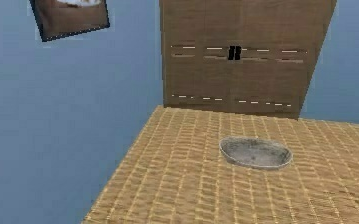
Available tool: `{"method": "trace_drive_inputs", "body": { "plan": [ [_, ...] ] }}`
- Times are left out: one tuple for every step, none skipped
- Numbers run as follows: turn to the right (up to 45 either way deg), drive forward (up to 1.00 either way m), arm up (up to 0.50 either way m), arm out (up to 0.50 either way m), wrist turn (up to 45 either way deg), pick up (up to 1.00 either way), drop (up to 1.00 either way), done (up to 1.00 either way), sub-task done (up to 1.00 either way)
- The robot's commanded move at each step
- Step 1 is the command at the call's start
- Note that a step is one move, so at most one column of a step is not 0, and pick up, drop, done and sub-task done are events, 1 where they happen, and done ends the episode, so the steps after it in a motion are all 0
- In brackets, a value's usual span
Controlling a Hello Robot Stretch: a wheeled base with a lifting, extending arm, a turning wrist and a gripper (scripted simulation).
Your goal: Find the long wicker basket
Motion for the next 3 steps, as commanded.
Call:
{"method": "trace_drive_inputs", "body": {
  "plan": [
    [0.0, 0.8, 0.0, 0.0, 0.0, 0.0, 0.0, 0.0, 0.0],
    [39.0, 0.0, 0.0, 0.0, 0.0, 0.0, 0.0, 0.0, 0.0],
    [0.0, 0.0, 0.0, 0.0, 0.0, 0.0, 0.0, 1.0, 0.0]
  ]
}}
